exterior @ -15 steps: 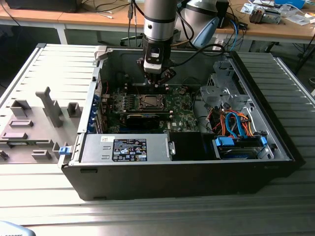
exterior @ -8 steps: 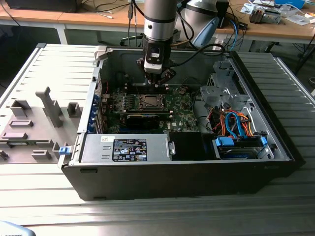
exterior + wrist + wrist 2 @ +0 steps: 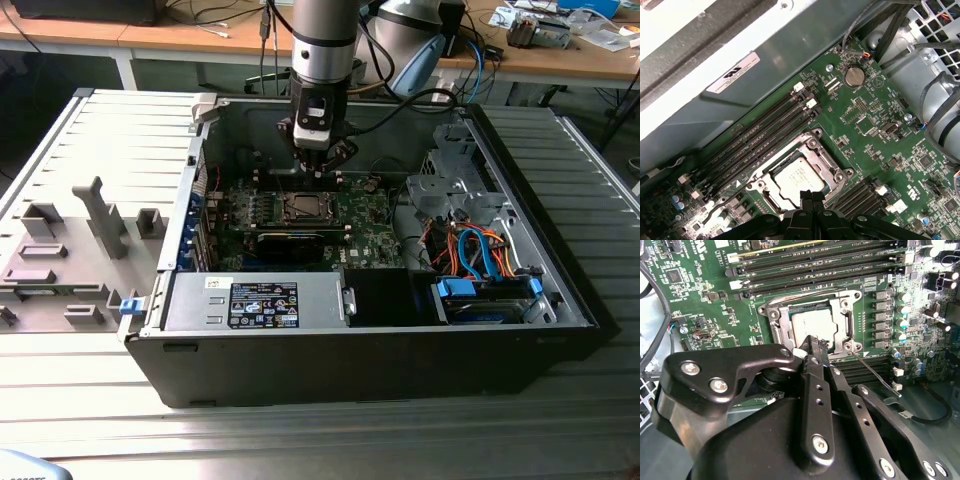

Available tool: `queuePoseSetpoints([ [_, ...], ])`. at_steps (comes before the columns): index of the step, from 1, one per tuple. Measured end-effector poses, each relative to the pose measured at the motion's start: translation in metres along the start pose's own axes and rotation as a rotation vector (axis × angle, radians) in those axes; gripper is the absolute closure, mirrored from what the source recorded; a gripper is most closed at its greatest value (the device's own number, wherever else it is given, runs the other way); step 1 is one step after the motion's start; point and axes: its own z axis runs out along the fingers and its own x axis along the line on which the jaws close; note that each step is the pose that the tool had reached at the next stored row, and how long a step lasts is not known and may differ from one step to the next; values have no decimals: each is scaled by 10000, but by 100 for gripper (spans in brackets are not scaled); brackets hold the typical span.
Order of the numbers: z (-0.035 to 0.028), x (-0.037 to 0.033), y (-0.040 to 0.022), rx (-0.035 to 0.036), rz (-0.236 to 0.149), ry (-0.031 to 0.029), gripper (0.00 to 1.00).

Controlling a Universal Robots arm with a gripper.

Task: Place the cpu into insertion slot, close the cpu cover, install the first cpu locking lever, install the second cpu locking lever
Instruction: 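Install the first cpu locking lever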

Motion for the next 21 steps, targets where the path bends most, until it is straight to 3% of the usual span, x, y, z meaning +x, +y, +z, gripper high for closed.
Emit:
queuePoseSetpoints([
  [21, 0, 0, 0, -8, -244, -10, 89],
])
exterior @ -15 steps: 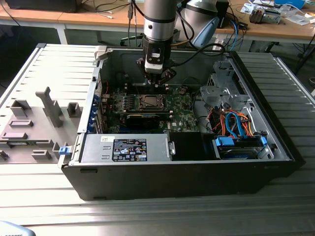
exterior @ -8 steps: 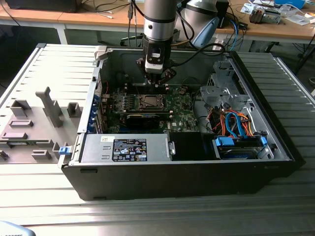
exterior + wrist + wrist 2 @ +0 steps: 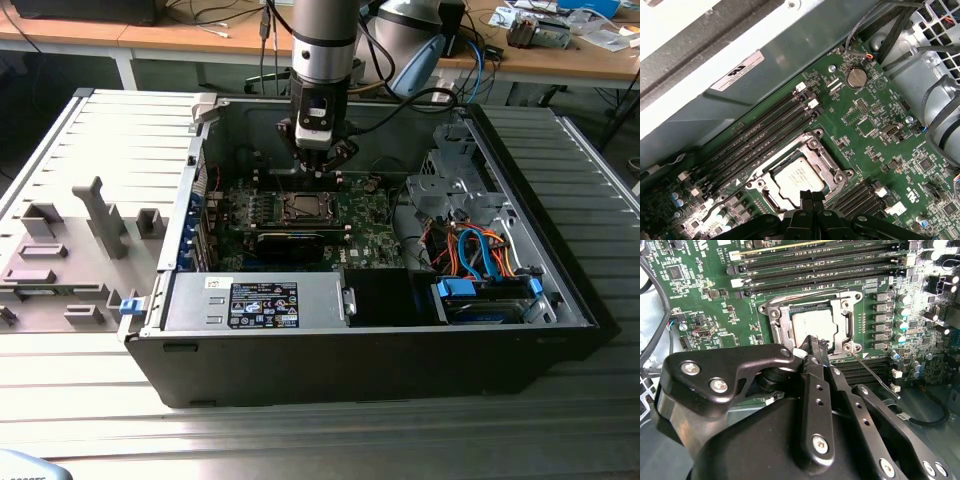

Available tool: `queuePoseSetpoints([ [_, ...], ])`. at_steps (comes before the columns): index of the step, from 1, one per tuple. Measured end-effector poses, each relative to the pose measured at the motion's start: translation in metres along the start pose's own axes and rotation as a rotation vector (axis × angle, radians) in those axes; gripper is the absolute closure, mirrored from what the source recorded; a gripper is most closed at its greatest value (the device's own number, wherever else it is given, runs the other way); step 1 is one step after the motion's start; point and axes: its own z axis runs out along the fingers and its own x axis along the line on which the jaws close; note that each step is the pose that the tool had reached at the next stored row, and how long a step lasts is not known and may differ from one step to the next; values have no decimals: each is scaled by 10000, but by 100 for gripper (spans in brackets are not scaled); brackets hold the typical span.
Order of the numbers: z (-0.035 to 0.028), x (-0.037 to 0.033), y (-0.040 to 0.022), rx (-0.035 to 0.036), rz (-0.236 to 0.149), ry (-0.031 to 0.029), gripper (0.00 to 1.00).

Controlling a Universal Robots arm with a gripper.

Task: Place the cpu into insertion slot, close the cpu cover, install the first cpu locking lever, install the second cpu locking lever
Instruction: 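Install the first cpu locking lever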

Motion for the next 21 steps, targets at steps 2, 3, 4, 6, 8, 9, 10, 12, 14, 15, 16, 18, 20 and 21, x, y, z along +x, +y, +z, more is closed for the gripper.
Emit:
queuePoseSetpoints([
  [2, 0, 0, 0, 0, -19, 0, 89],
  [3, 0, 0, 0, 0, -36, -1, 89],
  [4, 0, 0, 0, 0, -46, -1, 89],
  [6, 0, 0, 0, -1, -69, -2, 89],
  [8, 0, 0, 0, -2, -87, -3, 89],
  [9, 0, 0, 0, -2, -95, -3, 89],
  [10, 0, 0, 0, -3, -109, -4, 89],
  [12, 0, 0, 0, -3, -120, -5, 89],
  [14, 0, 0, 0, -3, -139, -5, 89],
  [15, 0, 0, 0, -3, -151, -6, 89],
  [16, 0, 0, 0, -4, -156, -6, 89],
  [18, 0, 0, 0, -4, -172, -7, 89],
  [20, 0, 0, 0, -5, -188, -7, 89],
  [21, 0, 0, 0, -5, -196, -8, 89],
])
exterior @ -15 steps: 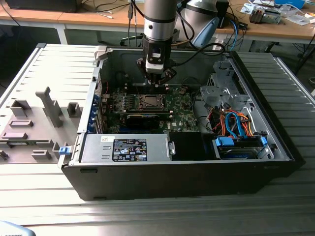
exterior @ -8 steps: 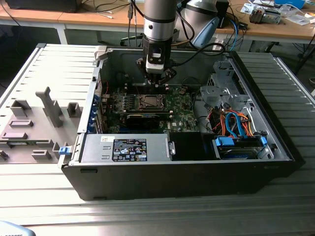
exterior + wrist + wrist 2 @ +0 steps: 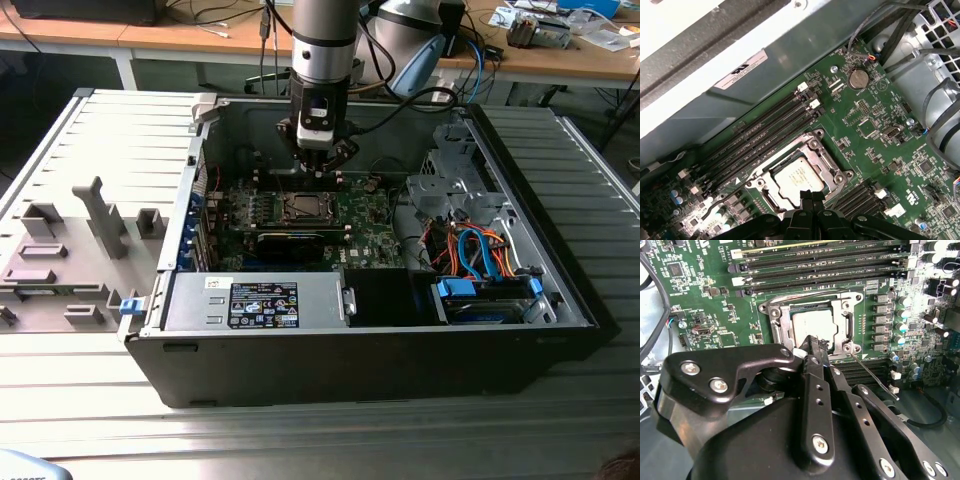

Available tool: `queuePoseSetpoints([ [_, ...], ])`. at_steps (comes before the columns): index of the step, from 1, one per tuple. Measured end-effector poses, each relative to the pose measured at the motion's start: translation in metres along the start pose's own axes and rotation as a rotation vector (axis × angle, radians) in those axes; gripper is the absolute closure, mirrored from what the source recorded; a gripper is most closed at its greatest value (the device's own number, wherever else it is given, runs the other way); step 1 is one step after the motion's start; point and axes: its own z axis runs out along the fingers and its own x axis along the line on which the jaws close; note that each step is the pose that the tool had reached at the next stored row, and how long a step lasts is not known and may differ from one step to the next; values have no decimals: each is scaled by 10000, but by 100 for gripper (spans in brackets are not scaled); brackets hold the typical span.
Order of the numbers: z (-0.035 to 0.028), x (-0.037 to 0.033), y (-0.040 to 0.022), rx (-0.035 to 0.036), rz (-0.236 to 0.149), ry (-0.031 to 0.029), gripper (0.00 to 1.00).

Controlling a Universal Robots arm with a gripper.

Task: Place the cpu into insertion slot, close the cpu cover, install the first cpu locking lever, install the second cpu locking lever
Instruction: 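Install the first cpu locking lever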

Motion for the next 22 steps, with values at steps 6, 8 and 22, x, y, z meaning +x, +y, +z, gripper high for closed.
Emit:
queuePoseSetpoints([
  [6, 0, 0, 0, -1, -45, -2, 89],
  [8, 0, 0, 0, -2, -58, -2, 89],
  [22, 0, 0, 0, -6, -205, -8, 89],
])
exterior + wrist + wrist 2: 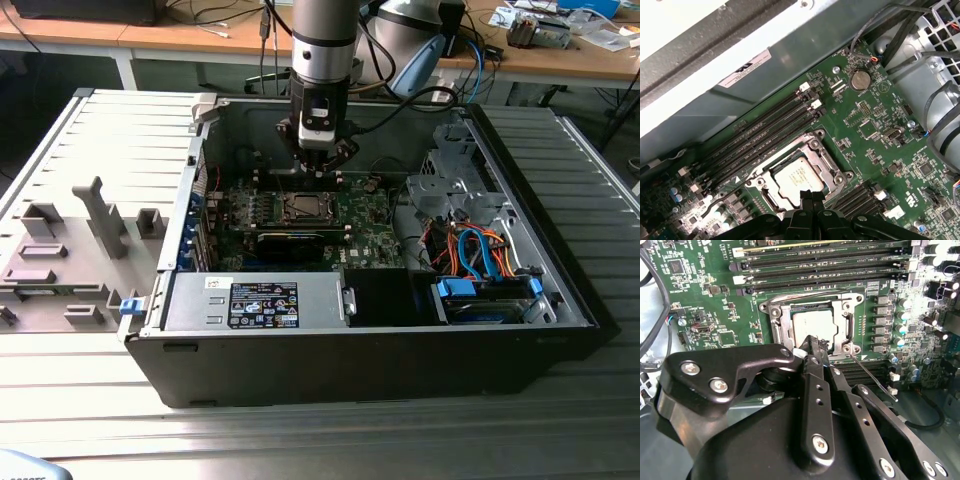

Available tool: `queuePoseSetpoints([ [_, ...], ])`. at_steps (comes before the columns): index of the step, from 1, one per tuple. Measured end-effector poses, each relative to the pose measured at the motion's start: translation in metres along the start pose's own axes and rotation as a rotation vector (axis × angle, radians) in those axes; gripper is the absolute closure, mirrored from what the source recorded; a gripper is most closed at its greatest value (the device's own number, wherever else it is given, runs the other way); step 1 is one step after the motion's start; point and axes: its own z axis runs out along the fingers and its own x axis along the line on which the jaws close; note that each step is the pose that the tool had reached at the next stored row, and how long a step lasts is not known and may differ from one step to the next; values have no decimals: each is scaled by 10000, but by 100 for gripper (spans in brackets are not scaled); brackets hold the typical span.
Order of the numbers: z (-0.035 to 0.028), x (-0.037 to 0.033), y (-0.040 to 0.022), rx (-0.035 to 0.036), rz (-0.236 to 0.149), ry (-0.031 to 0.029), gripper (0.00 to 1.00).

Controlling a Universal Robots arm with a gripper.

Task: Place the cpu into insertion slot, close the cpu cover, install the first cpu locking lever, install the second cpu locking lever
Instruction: 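Install the first cpu locking lever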

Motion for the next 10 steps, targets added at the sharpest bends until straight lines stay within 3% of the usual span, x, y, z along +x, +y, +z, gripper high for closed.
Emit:
queuePoseSetpoints([
  [10, -1, 0, -1, -5, -206, -7, 89],
])
